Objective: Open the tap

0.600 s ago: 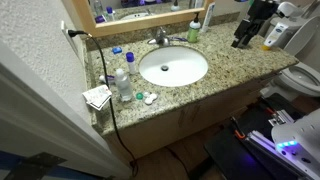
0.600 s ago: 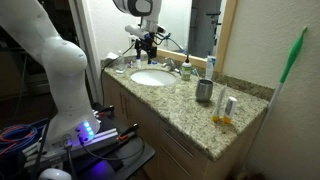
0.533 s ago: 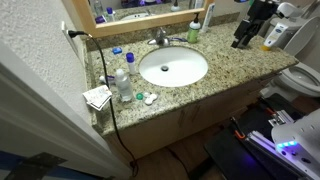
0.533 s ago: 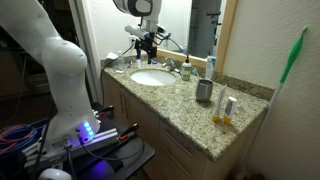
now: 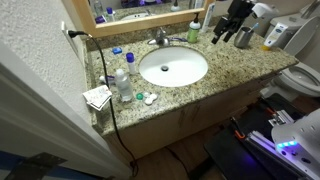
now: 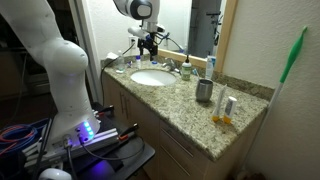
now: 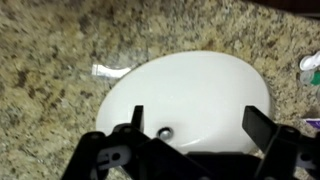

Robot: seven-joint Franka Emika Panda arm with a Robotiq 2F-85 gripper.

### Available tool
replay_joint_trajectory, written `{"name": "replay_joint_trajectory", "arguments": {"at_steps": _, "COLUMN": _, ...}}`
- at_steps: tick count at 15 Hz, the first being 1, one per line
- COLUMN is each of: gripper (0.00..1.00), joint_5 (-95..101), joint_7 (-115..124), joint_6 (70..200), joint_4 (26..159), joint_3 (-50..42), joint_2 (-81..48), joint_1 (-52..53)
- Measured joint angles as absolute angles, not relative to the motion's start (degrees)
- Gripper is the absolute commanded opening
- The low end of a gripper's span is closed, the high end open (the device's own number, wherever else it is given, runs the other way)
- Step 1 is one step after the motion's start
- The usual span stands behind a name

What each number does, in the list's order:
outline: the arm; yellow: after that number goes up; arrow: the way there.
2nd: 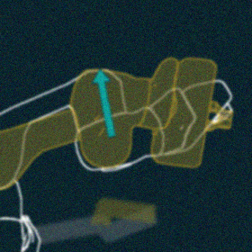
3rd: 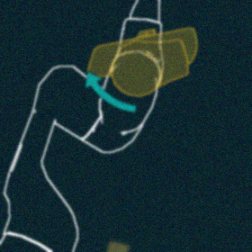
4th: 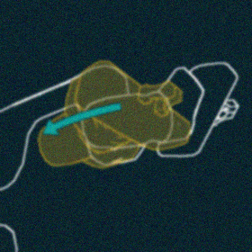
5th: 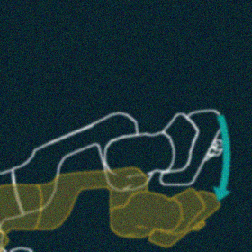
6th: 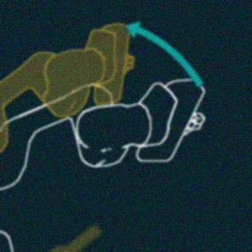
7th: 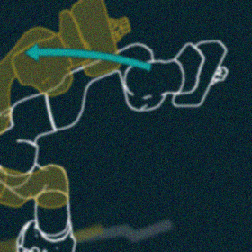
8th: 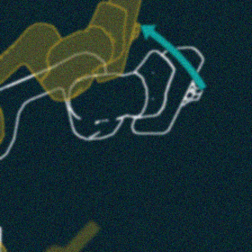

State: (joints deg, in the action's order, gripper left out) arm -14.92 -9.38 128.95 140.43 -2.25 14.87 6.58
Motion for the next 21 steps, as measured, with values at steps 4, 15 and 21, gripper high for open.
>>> {"name": "replay_joint_trajectory", "arguments": {"at_steps": 4, "gripper": 1.0, "joint_5": -14.9, "joint_7": -0.5, "joint_6": 136.5, "joint_4": 129.9, "joint_3": 3.3, "joint_2": 7.0, "joint_1": 8.1}}
{"name": "replay_joint_trajectory", "arguments": {"at_steps": 15, "gripper": 1.0, "joint_5": -9.8, "joint_7": 7.5, "joint_6": 134.3, "joint_4": 114.3, "joint_3": 3.5, "joint_2": -6.9, "joint_1": 7.2}}
{"name": "replay_joint_trajectory", "arguments": {"at_steps": 21, "gripper": 1.0, "joint_5": -9.7, "joint_7": 8.6, "joint_6": 132.3, "joint_4": 109.2, "joint_3": 3.6, "joint_2": -10.7, "joint_1": 7.0}}
